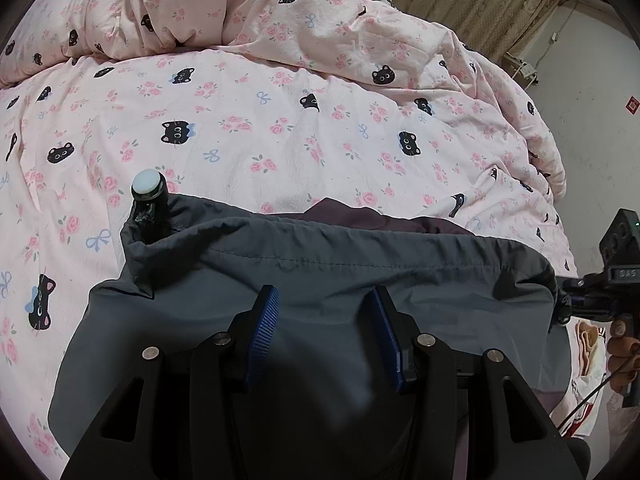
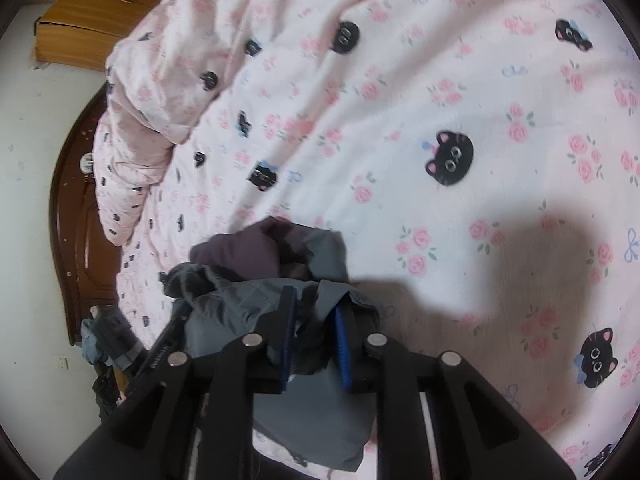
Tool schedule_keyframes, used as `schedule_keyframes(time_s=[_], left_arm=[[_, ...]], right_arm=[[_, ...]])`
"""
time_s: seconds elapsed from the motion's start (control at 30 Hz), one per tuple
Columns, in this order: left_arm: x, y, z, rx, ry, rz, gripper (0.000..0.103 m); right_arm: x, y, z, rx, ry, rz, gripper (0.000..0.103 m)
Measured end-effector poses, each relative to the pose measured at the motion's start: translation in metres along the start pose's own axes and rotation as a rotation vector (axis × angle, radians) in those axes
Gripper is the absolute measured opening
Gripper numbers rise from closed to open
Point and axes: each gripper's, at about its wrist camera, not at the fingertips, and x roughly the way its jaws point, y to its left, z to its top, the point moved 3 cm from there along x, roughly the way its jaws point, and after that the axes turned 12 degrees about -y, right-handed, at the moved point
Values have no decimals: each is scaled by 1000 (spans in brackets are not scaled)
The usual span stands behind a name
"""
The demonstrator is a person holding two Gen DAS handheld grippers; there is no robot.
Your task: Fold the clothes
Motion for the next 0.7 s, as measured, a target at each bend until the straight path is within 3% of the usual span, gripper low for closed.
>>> schedule_keyframes(time_s=[0.07, 0.1, 0.13, 0.3, 0.5, 0.63, 0.7], left_arm=[[0, 0, 0, -2, -1, 1, 43], [0, 0, 0, -2, -2, 1, 43], [0, 0, 0, -2, -3, 2, 43], [0, 0, 0, -6, -5, 1, 43], [-1, 1, 2, -18, -10, -3, 43], [-1, 1, 3, -10, -13, -2, 43], [-1, 0, 3, 2, -18, 3, 43]], right_arm=[[-8, 2, 3, 7, -26, 8, 39], [-12, 3, 5, 11, -39, 12, 58], [-19, 2, 10, 11, -79, -6, 68], [-46, 4, 23, -13, -191, -26, 68], [-42, 69, -13, -421, -230, 1, 68], [-11, 111, -61, -706, -196, -9, 62], [7, 120, -76, -777, -200, -40, 61]])
